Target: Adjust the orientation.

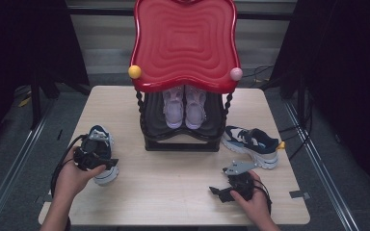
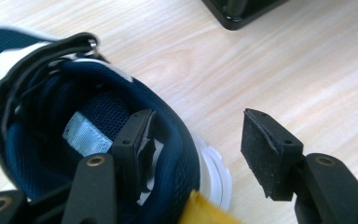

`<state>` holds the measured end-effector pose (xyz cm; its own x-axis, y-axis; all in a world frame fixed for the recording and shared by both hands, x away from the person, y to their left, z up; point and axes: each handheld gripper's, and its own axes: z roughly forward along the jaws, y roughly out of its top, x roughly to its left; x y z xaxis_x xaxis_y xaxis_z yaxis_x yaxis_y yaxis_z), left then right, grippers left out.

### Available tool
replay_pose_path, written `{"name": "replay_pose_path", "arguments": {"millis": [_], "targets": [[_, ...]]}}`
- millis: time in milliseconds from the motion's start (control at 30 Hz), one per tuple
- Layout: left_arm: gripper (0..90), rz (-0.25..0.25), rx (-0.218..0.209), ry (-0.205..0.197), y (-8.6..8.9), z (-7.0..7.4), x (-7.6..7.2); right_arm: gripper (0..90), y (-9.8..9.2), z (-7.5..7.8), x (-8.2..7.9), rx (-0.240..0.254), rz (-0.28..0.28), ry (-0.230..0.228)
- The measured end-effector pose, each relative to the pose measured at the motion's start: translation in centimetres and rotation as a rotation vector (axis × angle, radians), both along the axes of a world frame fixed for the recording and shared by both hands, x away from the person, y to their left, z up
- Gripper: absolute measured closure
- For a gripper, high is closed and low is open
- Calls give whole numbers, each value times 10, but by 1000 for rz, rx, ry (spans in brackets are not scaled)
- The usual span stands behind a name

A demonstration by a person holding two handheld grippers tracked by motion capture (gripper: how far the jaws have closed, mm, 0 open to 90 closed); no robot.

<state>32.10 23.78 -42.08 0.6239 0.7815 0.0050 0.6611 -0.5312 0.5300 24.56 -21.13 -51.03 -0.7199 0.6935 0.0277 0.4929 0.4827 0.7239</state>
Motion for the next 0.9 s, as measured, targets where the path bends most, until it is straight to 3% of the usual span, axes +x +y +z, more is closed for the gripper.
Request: {"name": "replay_pose_path", "arguments": {"millis": [100, 200, 233, 267, 400, 500, 667, 767, 833, 900], "targets": [[460, -8, 23, -4, -2, -2, 0, 132, 0, 0, 0, 0, 0, 0], [583, -11, 27, 11, -2, -4, 0, 132, 0, 0, 0, 0, 0, 0], [583, -16, 34, 15, -2, -6, 0, 132, 0, 0, 0, 0, 0, 0], [631, -9, 4, 28, -1, -7, 1, 132, 0, 0, 0, 0, 0, 0], [689, -20, 15, 46, -7, -6, -1, 132, 0, 0, 0, 0, 1, 0], [692, -32, -49, 55, -16, -6, -5, 132, 0, 0, 0, 0, 3, 0], [690, -57, -101, 52, -34, -5, -10, 131, 0, 0, 0, 0, 3, 0], [688, -73, -109, 48, -40, -5, -10, 132, 0, 0, 0, 0, 4, -1], [684, -100, -82, 48, -49, -7, -11, 131, 0, 0, 0, 0, 4, -1], [675, -107, -85, 39, -49, -8, -10, 132, 0, 0, 0, 0, 3, 0]]}}
